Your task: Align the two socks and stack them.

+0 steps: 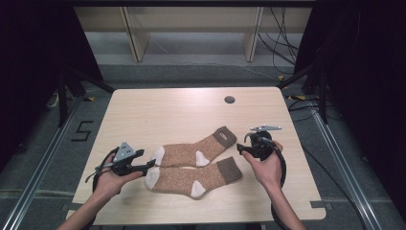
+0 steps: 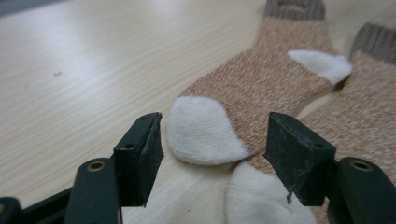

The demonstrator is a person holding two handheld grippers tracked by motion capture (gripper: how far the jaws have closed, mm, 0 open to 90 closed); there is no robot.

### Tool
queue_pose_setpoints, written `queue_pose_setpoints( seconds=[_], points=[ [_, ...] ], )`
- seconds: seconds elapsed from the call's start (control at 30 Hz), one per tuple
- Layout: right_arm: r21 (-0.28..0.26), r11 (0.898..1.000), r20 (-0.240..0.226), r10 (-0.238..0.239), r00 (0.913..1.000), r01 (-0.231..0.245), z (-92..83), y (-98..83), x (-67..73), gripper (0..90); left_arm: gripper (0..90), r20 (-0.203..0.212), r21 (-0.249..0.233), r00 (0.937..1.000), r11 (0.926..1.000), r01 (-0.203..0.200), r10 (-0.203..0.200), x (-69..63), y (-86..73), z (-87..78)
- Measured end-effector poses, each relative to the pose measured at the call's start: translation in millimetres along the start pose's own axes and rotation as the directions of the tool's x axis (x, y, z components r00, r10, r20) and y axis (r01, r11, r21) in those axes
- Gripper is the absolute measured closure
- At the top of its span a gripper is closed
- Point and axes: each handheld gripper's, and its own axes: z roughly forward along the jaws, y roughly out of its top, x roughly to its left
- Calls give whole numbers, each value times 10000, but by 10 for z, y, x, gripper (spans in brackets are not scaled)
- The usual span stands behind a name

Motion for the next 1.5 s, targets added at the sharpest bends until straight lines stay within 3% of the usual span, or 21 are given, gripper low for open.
queue_pose_setpoints(
  seconds=[0.03, 0.07, 0.13, 0.27, 0.3, 0.33, 0.37, 0.4, 0.47, 0.63, 0.67, 0.7, 0.73, 0.8, 0.93, 0.97, 1.03, 1.07, 1.23, 1.33, 1.5],
  points=[
    [0, 10000, 0, 0, 10000, 0, 0, 0, 0, 404, 351, -193, 44, 9998, 10000, 78, -77, 34, 30, 35],
    [-100, 9998, -63, -172, 9998, 171, 71, 78, -49, 425, 350, -225, 162, 9997, 9999, -36, 40, 77, 64, 72],
    [-170, 9998, -66, -82, 9999, 81, 146, 144, -72, 442, 347, -147, 180, 9997, 9996, 222, -219, 120, 121, 164],
    [53, 9996, -30, -265, 9996, 265, 270, 234, -76, 454, 340, 162, 897, 9994, 9956, 277, -292, 195, 191, 296],
    [207, 9998, -171, -78, 9998, 81, 355, 272, -29, 460, 337, 201, 1209, 9993, 9923, 286, -312, 213, 192, 354],
    [215, 9987, -138, -456, 9989, 459, 393, 297, -48, 464, 338, 201, 1209, 9993, 9923, 286, -312, 213, 192, 354],
    [215, 9987, -138, -456, 9989, 459, 393, 297, -48, 464, 338, 242, 1267, 9989, 9913, 359, -393, 212, 184, 385],
    [180, 9979, -282, -611, 9977, 616, 506, 313, -34, 474, 346, 241, 1341, 9987, 9901, 408, -445, 200, 173, 417],
    [356, 9964, -249, -766, 9967, 775, 601, 323, -18, 485, 365, 465, 1707, 9986, 9852, 174, -257, 200, 151, 492],
    [622, 9953, -93, -731, 9973, 736, 742, 323, 30, 509, 390, 528, 1877, 9977, 9817, 322, -428, 216, 129, 578],
    [891, 9950, -135, -436, 9990, 446, 772, 315, 71, 514, 393, 513, 1913, 9979, 9811, 281, -386, 223, 122, 595],
    [891, 9950, -135, -436, 9990, 446, 772, 315, 71, 514, 393, 420, 2019, 9984, 9790, 282, -374, 225, 117, 604],
    [708, 9933, 8, -913, 9958, 910, 800, 322, 24, 525, 396, 489, 1983, 9976, 9794, 382, -488, 229, 106, 623],
    [773, 9928, -97, -905, 9958, 910, 829, 322, 8, 560, 428, 614, 1922, 9955, 9796, 591, -721, 234, 89, 649],
    [865, 9914, -167, -969, 9952, 980, 868, 305, 26, 673, 487, 771, 1835, 9942, 9812, 598, -750, 244, 93, 661],
    [929, 9908, -160, -977, 9951, 988, 859, 304, 29, 746, 568, 857, 1835, 9936, 9814, 571, -738, 246, 95, 663],
    [871, 9918, -286, -910, 9954, 931, 865, 297, 28, 774, 622, 1010, 1860, 9905, 9798, 733, -933, 248, 97, 667],
    [831, 9907, -176, -1069, 9941, 1080, 866, 291, 28, 802, 716, 1022, 1856, 9879, 9779, 967, -1170, 238, 98, 671],
    [933, 9919, -224, -850, 9961, 867, 836, 290, 41, 819, 765, 813, 1774, 9914, 9803, 867, -1024, 223, 126, 649],
    [709, 9930, -369, -924, 9950, 948, 775, 309, 41, 824, 770, 708, 1491, 9913, 9838, 994, -1109, 232, 158, 608],
    [453, 9949, -354, -891, 9954, 906, 654, 334, 79, 824, 772, 705, 1183, 9937, 9899, 782, -869, 237, 251, 506]
  ],
)
